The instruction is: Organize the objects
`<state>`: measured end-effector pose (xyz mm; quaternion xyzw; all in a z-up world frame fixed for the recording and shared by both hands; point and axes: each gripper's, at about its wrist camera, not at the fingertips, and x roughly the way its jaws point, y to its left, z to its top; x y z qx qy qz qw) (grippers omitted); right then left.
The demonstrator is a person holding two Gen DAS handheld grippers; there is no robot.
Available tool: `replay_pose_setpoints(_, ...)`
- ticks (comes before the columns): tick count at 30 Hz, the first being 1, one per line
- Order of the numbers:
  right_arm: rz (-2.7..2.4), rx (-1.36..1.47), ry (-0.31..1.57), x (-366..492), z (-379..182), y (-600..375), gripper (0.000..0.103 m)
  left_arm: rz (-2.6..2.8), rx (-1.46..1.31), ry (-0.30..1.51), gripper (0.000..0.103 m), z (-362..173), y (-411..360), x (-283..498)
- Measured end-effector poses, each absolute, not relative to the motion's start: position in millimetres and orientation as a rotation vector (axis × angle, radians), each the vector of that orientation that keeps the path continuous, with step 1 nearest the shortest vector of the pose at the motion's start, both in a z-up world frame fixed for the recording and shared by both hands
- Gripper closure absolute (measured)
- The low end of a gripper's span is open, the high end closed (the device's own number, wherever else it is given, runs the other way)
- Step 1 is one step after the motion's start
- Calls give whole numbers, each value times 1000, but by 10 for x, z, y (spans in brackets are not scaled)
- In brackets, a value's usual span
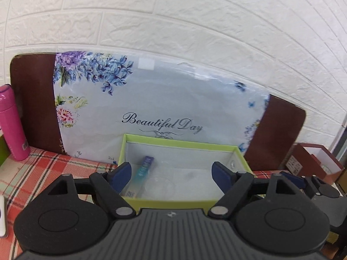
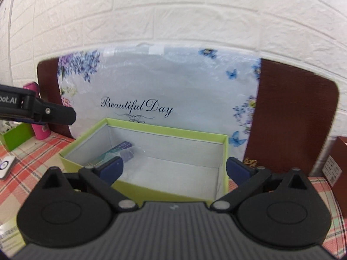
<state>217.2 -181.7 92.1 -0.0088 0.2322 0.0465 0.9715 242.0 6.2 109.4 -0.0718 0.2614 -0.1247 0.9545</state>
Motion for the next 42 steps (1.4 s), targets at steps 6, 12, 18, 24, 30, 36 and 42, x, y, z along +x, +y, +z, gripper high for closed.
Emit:
replay_pose_setpoints(6, 69, 38, 445, 1524, 983, -2018, 0, -250, -120, 506, 19, 1049, -69, 1783)
replay_pose_setpoints(12, 35, 57, 441, 996, 833, -2097, 0, -225, -147, 535, 19, 804, -53, 1326)
replay_pose_setpoints(18, -4, 83, 457, 651, 661, -2129, 0, -202, -189, 581, 19, 553, 16, 1039)
replay_pose_setpoints(24, -13, 91, 484, 481, 537, -2049, 0, -172, -187, 617, 19, 344, 138, 884)
replay_pose_setpoints(30, 26, 105, 524, 459, 406, -1818, 0, -119, -212, 647, 19, 179, 348, 810)
replay_pose_setpoints(36, 84, 32, 524, 496, 308, -1363, 0, -74, -244, 634, 19, 122, 586, 716)
replay_pose_setpoints(42, 120, -93, 532, 696, 168, -840, 0, -70, -265, 627, 19, 108, 704, 687)
